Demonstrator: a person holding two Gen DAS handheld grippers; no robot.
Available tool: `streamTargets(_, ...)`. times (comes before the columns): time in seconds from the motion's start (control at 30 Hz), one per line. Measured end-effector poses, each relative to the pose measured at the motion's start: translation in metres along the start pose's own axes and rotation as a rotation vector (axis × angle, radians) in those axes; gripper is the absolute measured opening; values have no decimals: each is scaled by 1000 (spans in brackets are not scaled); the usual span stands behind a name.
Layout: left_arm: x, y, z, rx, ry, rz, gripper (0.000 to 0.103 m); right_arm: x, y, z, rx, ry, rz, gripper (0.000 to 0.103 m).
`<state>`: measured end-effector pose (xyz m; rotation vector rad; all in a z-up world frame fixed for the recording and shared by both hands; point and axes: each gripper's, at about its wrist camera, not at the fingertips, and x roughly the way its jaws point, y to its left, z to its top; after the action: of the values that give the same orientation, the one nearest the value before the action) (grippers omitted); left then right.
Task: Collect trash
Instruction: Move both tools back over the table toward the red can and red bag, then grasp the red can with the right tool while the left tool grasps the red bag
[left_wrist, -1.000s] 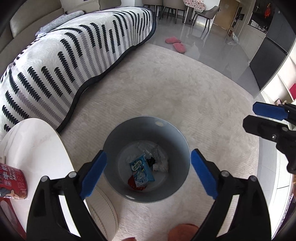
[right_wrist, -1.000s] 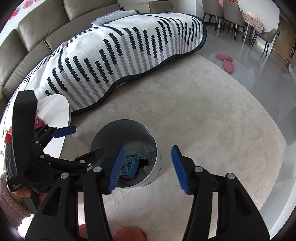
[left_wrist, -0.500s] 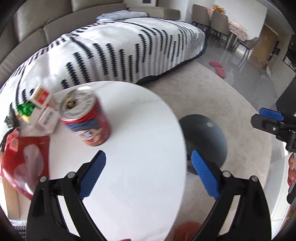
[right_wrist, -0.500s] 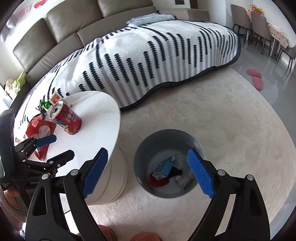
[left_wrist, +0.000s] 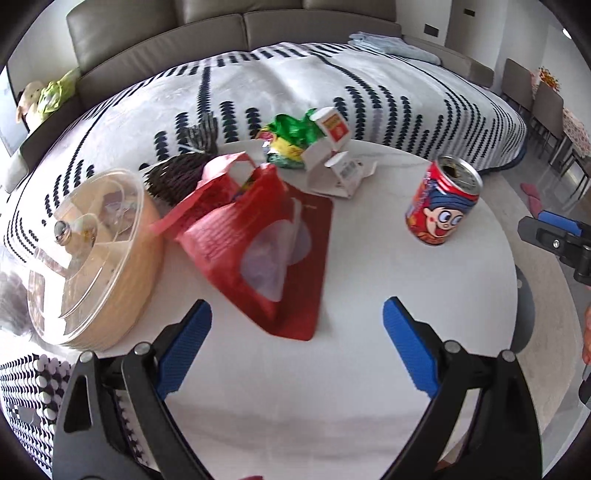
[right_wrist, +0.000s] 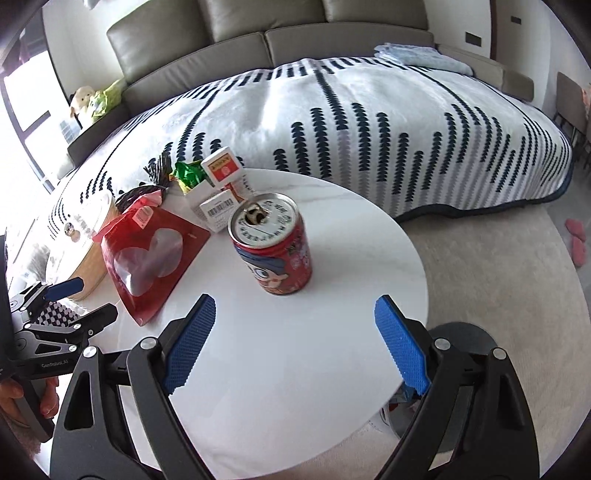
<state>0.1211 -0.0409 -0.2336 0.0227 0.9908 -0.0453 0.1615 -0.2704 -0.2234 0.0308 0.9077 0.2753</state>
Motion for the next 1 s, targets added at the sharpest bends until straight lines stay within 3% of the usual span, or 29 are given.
streamTargets(0.3, 7, 28, 1, -42, -2, -3, 94, 34, 24, 18, -40, 17, -32, 85)
streamTargets(0.93, 62, 27, 25, -73, 30, -22, 94, 90, 16, 34, -27, 40, -83, 84)
streamTargets(1.0, 71, 27, 26, -79, 46, -23, 94, 92, 16, 34, -26, 41, -81, 74)
